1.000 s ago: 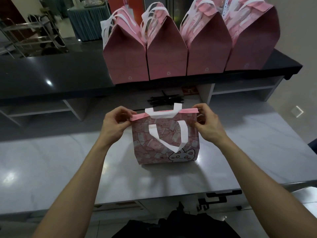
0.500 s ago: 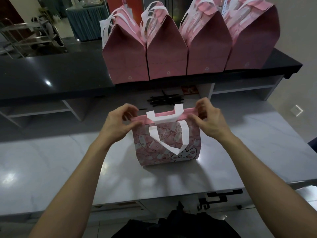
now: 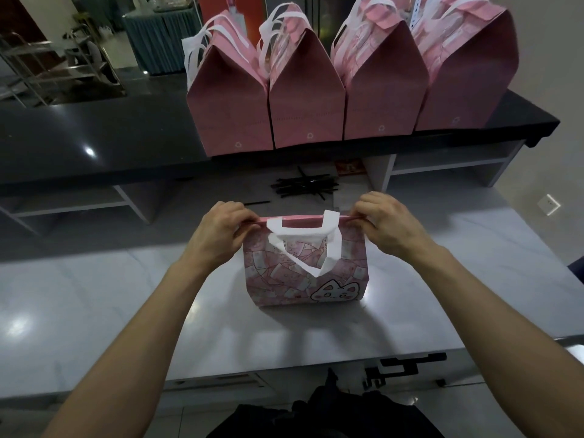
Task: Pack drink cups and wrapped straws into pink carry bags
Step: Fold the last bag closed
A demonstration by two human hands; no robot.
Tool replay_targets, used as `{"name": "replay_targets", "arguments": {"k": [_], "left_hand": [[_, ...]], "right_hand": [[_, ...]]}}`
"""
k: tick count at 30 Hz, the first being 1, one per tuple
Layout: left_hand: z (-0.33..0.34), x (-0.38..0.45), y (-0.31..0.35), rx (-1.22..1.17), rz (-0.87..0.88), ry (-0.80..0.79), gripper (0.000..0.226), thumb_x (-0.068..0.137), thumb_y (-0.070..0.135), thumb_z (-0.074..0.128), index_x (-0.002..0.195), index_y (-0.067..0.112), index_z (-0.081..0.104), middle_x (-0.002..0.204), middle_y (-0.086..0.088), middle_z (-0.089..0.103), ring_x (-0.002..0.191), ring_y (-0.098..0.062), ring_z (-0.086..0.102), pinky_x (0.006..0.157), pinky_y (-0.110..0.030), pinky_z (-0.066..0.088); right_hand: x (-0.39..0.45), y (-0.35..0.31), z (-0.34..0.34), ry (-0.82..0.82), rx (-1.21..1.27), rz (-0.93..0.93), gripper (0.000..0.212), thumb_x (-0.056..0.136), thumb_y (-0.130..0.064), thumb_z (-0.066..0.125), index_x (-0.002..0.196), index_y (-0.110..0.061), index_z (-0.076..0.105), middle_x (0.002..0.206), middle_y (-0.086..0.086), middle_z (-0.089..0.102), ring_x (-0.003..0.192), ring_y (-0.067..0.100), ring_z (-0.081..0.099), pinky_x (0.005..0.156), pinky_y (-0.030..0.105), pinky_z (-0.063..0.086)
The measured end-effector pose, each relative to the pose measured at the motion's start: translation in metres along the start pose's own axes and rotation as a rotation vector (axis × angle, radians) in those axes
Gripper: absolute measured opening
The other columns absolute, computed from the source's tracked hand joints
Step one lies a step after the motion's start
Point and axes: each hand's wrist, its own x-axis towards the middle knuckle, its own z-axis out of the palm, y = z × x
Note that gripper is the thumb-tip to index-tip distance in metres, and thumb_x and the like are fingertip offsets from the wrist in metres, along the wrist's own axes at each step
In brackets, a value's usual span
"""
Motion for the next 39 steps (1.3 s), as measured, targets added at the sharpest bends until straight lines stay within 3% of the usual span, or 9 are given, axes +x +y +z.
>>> {"name": "replay_targets", "arguments": {"k": [7, 11, 14, 16, 18, 22, 32, 35, 39], "left_hand": [[-0.003, 0.001, 0.001, -0.002, -0.059, -0.041, 0.013, 0.092, 0.018, 0.087, 0.104, 0.015, 0.085, 0.094, 0.001, 0.076, 0.084, -0.016, 0.058, 0.073, -0.038, 0.057], [-0.030, 0.010, -0.008, -0.133, -0.188, -0.292, 0.006, 0.095, 0.047, 0.071, 0.095, 0.046, 0.077, 0.101, 0.027, 0.068, 0.101, 0.005, 0.063, 0.086, -0.026, 0.056], [-0.043, 0.030, 0.001, -0.176, -0.272, -0.316, 0.045, 0.094, 0.065, 0.046, 0.081, 0.038, 0.079, 0.105, 0.028, 0.070, 0.105, 0.004, 0.064, 0.092, -0.036, 0.058], [-0.042, 0.049, 0.018, -0.197, -0.298, -0.315, 0.059, 0.094, 0.082, 0.043, 0.083, 0.035, 0.078, 0.094, 0.019, 0.075, 0.092, -0.003, 0.069, 0.081, -0.038, 0.061], [-0.039, 0.062, 0.036, -0.177, -0.276, -0.390, 0.056, 0.085, 0.091, 0.053, 0.093, 0.039, 0.073, 0.092, 0.017, 0.073, 0.086, -0.003, 0.070, 0.070, -0.030, 0.057], [-0.026, 0.061, 0.051, -0.048, -0.164, -0.487, 0.040, 0.080, 0.069, 0.084, 0.107, 0.042, 0.069, 0.104, 0.020, 0.062, 0.093, 0.000, 0.061, 0.076, -0.024, 0.053], [-0.001, 0.047, 0.056, 0.025, -0.062, -0.254, 0.013, 0.088, 0.034, 0.085, 0.092, 0.029, 0.074, 0.088, 0.017, 0.061, 0.091, -0.015, 0.062, 0.073, -0.033, 0.044], [0.004, 0.046, 0.052, 0.019, -0.038, -0.272, 0.020, 0.090, 0.046, 0.084, 0.100, 0.034, 0.071, 0.094, 0.018, 0.061, 0.093, -0.011, 0.059, 0.074, -0.032, 0.046], [0.008, 0.046, 0.051, -0.036, 0.017, -0.209, 0.019, 0.092, 0.049, 0.083, 0.098, 0.031, 0.080, 0.091, 0.017, 0.064, 0.084, -0.006, 0.055, 0.068, -0.033, 0.046]], "right_hand": [[-0.006, -0.004, -0.004, 0.008, 0.098, 0.117, 0.017, 0.090, -0.018, 0.086, 0.099, -0.004, 0.084, 0.099, 0.014, 0.078, 0.092, 0.035, 0.075, 0.084, 0.042, 0.065], [0.005, -0.002, -0.031, -0.157, 0.227, 0.237, 0.047, 0.094, -0.063, 0.068, 0.099, -0.019, 0.086, 0.102, -0.005, 0.074, 0.098, 0.014, 0.069, 0.087, 0.037, 0.058], [0.029, -0.012, -0.047, -0.048, 0.331, 0.286, 0.065, 0.103, -0.074, 0.044, 0.082, -0.026, 0.083, 0.096, -0.018, 0.076, 0.096, 0.000, 0.070, 0.089, 0.037, 0.057], [0.054, -0.026, -0.049, -0.067, 0.319, 0.280, 0.058, 0.099, -0.076, 0.050, 0.085, -0.029, 0.080, 0.085, -0.022, 0.072, 0.083, -0.005, 0.067, 0.075, 0.030, 0.056], [0.074, -0.039, -0.044, -0.255, 0.287, 0.264, 0.043, 0.090, -0.075, 0.068, 0.104, -0.035, 0.078, 0.096, -0.021, 0.072, 0.090, -0.002, 0.067, 0.078, 0.027, 0.056], [0.084, -0.053, -0.024, -0.584, 0.061, 0.177, 0.047, 0.077, -0.061, 0.090, 0.116, -0.038, 0.077, 0.107, -0.020, 0.067, 0.098, 0.004, 0.063, 0.080, 0.029, 0.055], [0.067, -0.071, 0.004, -0.363, -0.054, 0.028, 0.007, 0.090, -0.028, 0.082, 0.088, -0.026, 0.076, 0.091, -0.012, 0.060, 0.098, 0.019, 0.060, 0.083, 0.043, 0.053], [0.065, -0.067, 0.007, -0.339, -0.043, 0.004, 0.014, 0.094, -0.035, 0.079, 0.102, -0.024, 0.079, 0.096, -0.010, 0.062, 0.100, 0.018, 0.057, 0.085, 0.043, 0.052], [0.060, -0.067, 0.013, -0.260, -0.001, -0.089, 0.011, 0.093, -0.023, 0.074, 0.084, -0.017, 0.073, 0.086, -0.006, 0.061, 0.084, 0.018, 0.053, 0.082, 0.039, 0.048]]}}
